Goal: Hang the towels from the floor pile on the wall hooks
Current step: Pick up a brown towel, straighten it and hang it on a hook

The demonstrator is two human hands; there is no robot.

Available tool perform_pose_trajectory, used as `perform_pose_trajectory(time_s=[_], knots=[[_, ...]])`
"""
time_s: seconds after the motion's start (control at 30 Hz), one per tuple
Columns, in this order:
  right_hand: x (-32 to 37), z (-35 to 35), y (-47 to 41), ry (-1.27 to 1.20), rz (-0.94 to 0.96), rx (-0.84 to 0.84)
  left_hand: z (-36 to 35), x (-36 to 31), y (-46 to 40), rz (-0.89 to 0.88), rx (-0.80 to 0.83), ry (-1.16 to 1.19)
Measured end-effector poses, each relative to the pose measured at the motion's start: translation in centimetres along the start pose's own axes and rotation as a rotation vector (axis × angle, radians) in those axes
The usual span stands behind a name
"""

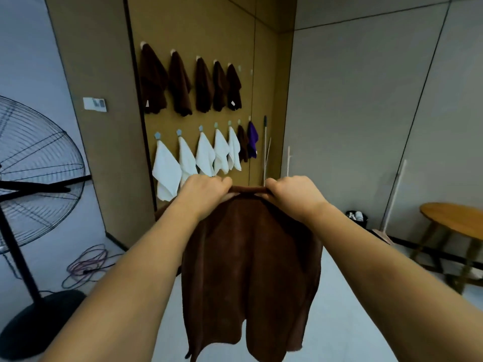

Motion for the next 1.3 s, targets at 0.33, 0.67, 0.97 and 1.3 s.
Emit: perform_pose_trajectory(time_s=[0.33,0.67,0.97,1.3], knots=[[-15.2,-8.9,-7.7,-0.02,-0.08,-0.028,-9.3,0.1,-17.8,-0.063,-0.172,0.071],[-19.9,-22.3,-15.7,-0.069,-0.065,0.016,-22.2,2.1,-26.2,-0.077,-0.099,0.049],[-23.8,-33.3,-29.4,-0.05,-0.089,0.007,-33.8,10.2,-35.8,-0.087,-0.104,0.041],[-28.4,-43.3,-42.3,-0.114,-0.102,0.004,-46.3,17.6,-46.3,-0.043,-0.004,0.041]])
Point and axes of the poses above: each hand's wrist, its own y-axis away from the middle knuckle, its own z-axis out of the back of the hand, x = y × z, the point moved 4 cm from there along -y, towards the middle knuckle, and after that the axes turned 10 degrees about y, right-handed, at the moved point
